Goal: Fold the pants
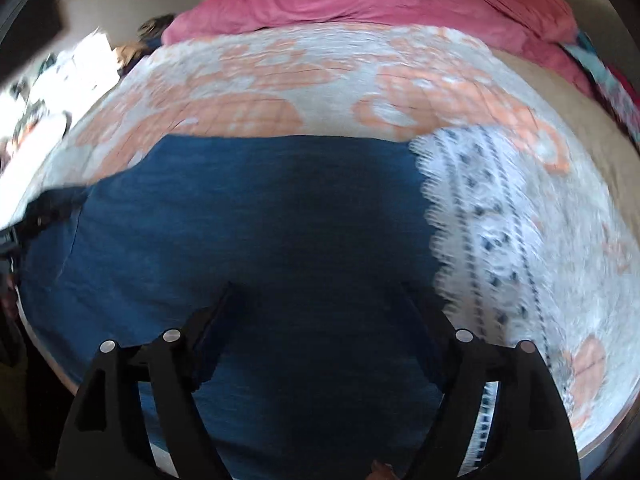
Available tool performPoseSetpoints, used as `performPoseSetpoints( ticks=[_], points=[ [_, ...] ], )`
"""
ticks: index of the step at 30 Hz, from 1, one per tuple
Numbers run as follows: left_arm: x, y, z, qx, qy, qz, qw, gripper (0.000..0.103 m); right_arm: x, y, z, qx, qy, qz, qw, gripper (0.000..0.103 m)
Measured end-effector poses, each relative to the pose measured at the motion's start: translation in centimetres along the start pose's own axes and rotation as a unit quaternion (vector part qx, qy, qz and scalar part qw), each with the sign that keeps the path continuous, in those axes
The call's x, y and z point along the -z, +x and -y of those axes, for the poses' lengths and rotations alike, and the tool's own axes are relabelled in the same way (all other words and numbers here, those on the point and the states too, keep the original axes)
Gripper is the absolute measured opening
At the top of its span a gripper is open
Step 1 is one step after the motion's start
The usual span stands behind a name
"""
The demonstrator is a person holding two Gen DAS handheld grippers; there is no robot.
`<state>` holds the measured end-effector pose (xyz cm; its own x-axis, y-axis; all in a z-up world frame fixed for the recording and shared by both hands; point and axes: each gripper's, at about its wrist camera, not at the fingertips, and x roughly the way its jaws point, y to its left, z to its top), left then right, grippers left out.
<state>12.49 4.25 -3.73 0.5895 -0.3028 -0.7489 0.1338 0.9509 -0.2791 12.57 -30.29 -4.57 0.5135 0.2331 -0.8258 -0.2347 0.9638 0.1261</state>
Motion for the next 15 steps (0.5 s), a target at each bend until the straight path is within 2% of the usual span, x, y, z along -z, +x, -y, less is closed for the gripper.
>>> performPoseSetpoints(
  ticks=[4,8,10,12,15],
  points=[
    [0.7,0.7,0.7,-0.024,0.027,0.008,0.9993,0.058,0.5,0.1,0.0,0.0,0.003,0.007,1.0,0.078],
    [0.9,0.4,0.7,-0.023,0.027,0.022,0.9991,0.059,0.8,0.2,-0.1,-0.003,0.002,0.024,1.0,0.085],
    [1.0,-0.2,0.7,-0.019,0.014,0.031,0.9992,0.064,1.0,0.1,-0.3,-0.005,0.001,0.036,0.999,0.087],
    [1.1,-0.9,1.7,-0.027,0.022,0.039,0.9987,0.077,1.0,-0.4,-0.3,-0.007,0.01,0.044,0.999,0.087],
    [1.5,-2.2,3.3,-0.046,0.048,0.056,0.9962,0.078,1.4,-2.3,0.3,-0.046,0.042,0.075,0.995,0.087]
  ],
)
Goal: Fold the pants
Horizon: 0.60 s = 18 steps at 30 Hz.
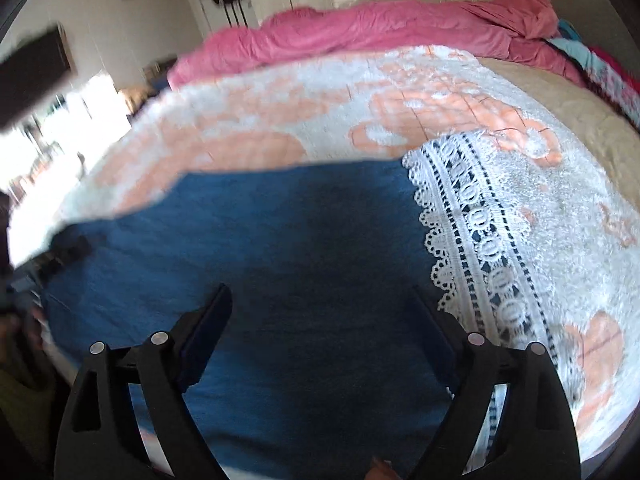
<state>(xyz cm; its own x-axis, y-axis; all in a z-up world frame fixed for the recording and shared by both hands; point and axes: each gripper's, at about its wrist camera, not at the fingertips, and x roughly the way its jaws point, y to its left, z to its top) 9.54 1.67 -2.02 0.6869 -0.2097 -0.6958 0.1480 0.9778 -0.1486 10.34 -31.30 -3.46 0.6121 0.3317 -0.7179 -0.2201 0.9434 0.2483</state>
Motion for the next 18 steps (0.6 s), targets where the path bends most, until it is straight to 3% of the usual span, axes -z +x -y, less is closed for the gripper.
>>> performPoseSetpoints(
  ticks=[7,18],
  points=[
    [0.7,-2.3,1.1,0.017,0.007,0.007,0.9998,0.084,1.7,-4.7,1.2,-0.019,0.037,0.045,0.998,0.088],
    [2.5,-2.0,4.6,0.058,0.037,-0.033,0.9971,0.088,4.6,-8.8,4.2,0.019,0.071,0.043,0.996,0.088]
  ],
)
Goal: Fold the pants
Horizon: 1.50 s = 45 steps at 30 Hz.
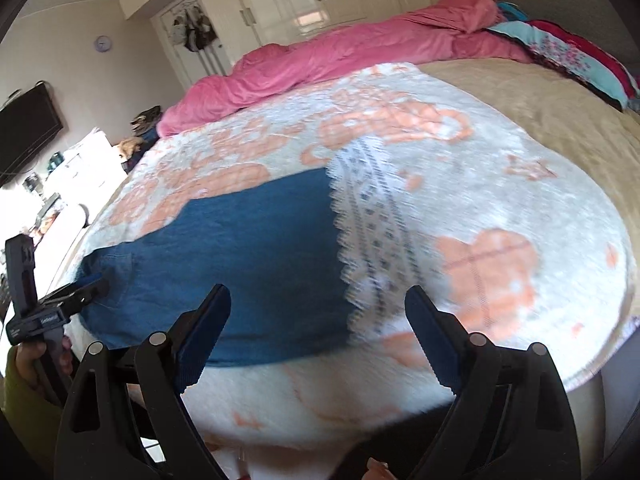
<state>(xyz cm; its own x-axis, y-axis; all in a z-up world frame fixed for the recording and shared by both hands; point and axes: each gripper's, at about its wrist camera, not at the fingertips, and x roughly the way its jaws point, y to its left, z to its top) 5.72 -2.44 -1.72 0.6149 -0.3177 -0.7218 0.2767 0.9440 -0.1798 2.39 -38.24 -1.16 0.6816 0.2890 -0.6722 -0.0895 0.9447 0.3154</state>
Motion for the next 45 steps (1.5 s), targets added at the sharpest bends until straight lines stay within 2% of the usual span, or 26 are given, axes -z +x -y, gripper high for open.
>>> performPoseSetpoints(
  ticks=[8,12,21,25,33,37,40,43,45],
  points=[
    [1.4,1.0,3.6,0.031,0.027,-0.027,0.9988,0.089,0.7,-0.6,2.4,0.009,0.04,0.002,0.999,0.088],
    [0.9,1.5,6.2,0.043,0.06,-0.033,0.9967,0.089,0.7,-0.3,2.7,0.017,0.04,0.004,0.999,0.088],
    [-5.1,4.7,11.5,0.047,0.143,-0.032,0.9881,0.093,0.2,1.1,4.0,0.011,0.08,-0.004,0.997,0.088],
    [-8.2,7.8,13.8,0.055,0.167,-0.049,0.9833,0.093,0.3,1.9,4.6,0.007,0.097,-0.017,0.995,0.088],
    [-12.8,15.0,16.8,0.048,0.202,-0.078,0.9751,0.093,0.5,2.1,5.8,-0.021,0.132,-0.007,0.991,0.089],
    [-14.6,17.7,17.8,0.072,0.212,-0.089,0.9704,0.093,0.5,2.2,5.7,-0.024,0.127,-0.004,0.992,0.089],
    [-15.5,19.4,18.2,0.103,0.211,-0.111,0.9658,0.093,0.5,2.3,5.7,-0.027,0.129,-0.001,0.991,0.081],
    [-15.8,21.1,18.6,0.117,0.22,-0.138,0.9586,0.082,0.6,2.2,5.7,-0.027,0.128,0.003,0.991,0.072],
    [-15.8,22.2,18.6,0.138,0.218,-0.16,0.9529,0.069,0.6,2.3,5.7,-0.033,0.128,0.003,0.991,0.066]
  ],
)
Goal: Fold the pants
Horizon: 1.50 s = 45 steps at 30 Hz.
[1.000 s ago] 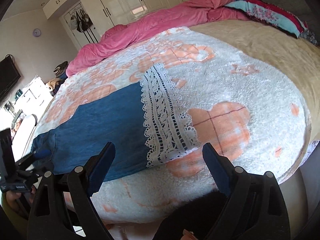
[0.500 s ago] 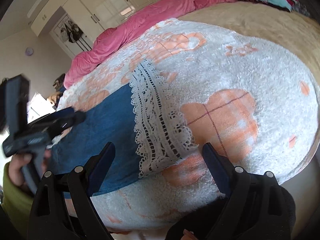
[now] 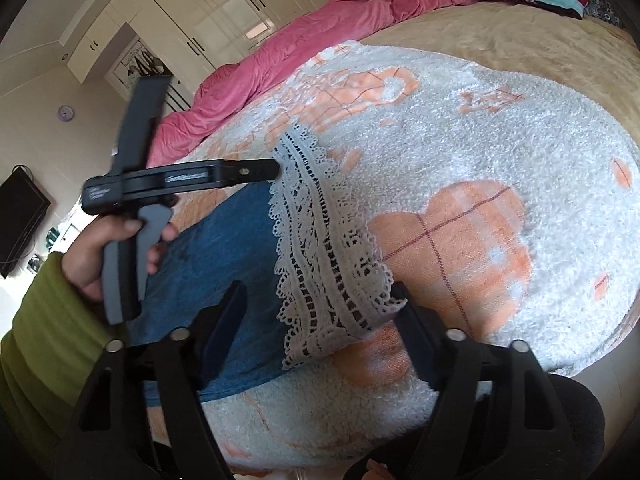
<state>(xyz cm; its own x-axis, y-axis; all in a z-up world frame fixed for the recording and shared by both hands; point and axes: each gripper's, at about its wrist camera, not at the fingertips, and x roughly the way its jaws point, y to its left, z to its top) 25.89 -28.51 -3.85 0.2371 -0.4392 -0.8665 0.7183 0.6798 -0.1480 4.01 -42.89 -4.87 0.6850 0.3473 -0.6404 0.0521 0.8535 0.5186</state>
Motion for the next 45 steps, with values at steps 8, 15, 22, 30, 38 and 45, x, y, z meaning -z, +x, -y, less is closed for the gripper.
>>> performPoseSetpoints(
  ticks=[8,15,22,30,38,45],
  points=[
    [-0.1,1.7,-0.6,0.07,0.002,-0.017,0.9974,0.047,-0.5,1.2,-0.6,-0.021,-0.004,-0.01,1.0,0.06],
    [-0.1,2.5,-0.9,0.101,0.002,-0.004,0.9949,0.048,-0.8,2.3,-1.3,-0.022,-0.015,-0.01,1.0,0.057],
    [0.3,2.1,-0.5,0.106,-0.003,0.005,0.9944,0.027,-0.7,2.8,-1.9,-0.043,-0.028,-0.009,0.999,0.038],
    [1.0,0.0,-1.1,0.117,-0.04,0.037,0.9916,0.015,-0.9,3.7,-2.5,-0.07,-0.046,-0.014,0.996,0.025],
    [2.1,-4.4,-1.8,0.131,-0.064,0.085,0.9857,0.015,-0.7,3.0,-3.7,-0.101,-0.078,0.003,0.992,0.024],
    [4.6,-8.4,-3.8,0.13,-0.089,0.123,0.9799,0.015,0.2,1.7,-6.7,-0.116,-0.144,0.033,0.982,0.024]
  ],
)
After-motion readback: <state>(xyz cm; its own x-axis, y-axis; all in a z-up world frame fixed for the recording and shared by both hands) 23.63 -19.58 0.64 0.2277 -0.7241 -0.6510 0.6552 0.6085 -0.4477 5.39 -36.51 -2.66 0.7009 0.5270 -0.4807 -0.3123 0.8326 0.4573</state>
